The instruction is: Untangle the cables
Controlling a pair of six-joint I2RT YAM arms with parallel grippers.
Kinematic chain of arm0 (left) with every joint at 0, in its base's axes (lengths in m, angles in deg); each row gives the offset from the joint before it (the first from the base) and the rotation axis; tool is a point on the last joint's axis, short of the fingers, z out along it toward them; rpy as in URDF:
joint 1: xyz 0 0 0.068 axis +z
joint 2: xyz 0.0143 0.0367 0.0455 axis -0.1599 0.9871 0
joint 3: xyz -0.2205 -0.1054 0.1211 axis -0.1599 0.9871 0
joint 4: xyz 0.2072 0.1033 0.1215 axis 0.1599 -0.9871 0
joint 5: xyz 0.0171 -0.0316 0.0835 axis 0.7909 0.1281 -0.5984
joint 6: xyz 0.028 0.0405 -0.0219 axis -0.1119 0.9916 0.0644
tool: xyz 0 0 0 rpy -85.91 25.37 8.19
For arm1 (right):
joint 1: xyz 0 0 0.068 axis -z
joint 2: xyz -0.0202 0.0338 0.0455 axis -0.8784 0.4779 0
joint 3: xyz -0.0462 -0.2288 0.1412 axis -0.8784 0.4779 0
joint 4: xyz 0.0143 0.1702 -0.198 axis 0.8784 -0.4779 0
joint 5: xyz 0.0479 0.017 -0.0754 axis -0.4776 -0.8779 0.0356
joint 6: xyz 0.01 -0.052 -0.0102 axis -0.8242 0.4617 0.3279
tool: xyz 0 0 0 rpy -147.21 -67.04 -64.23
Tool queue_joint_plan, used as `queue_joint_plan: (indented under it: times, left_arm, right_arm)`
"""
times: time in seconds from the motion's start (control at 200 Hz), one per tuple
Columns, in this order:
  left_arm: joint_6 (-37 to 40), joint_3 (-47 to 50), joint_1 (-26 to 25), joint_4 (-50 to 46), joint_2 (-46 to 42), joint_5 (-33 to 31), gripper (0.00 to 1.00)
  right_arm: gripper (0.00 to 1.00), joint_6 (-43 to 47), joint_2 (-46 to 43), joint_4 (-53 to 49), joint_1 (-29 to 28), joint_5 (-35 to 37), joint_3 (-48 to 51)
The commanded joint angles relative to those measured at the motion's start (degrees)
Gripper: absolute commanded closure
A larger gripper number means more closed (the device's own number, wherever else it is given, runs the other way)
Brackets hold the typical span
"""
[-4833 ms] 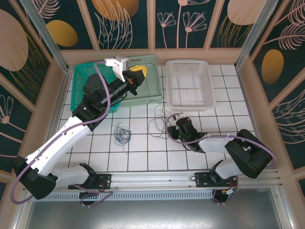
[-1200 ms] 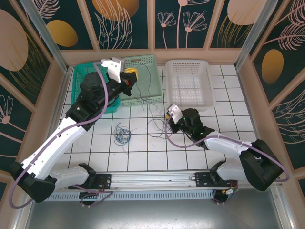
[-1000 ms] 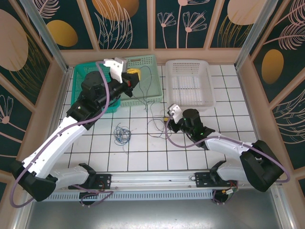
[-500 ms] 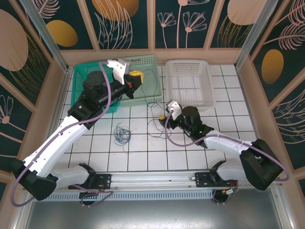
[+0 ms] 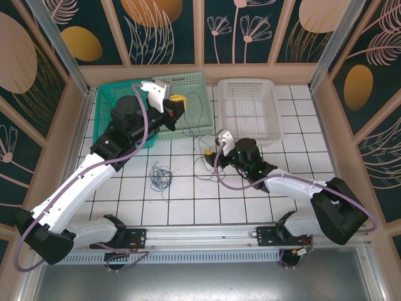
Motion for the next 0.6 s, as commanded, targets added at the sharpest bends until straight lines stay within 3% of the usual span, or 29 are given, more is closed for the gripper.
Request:
queue_joint_plan:
  times: [0.0, 0.11, 0.596]
  left_arm:
    - [2.0, 0.0, 0.2, 1.1, -0.1, -3.2, 1.00]
    - [1.8, -0.1, 0.2, 2.3, -0.7, -2.0, 1.00]
    - [-0.6, -0.1, 0.1, 4.5, -0.8, 2.8, 1.00]
  right_arm:
    - [0.26, -3.8, 2.4, 2.2, -1.0, 0.0, 0.1]
    - [0.26, -5.8, 6.3, 2.1, -1.8, -0.3, -1.6]
    - [0.24, -14.3, 24.5, 5.9, -5.0, 12.0, -11.4]
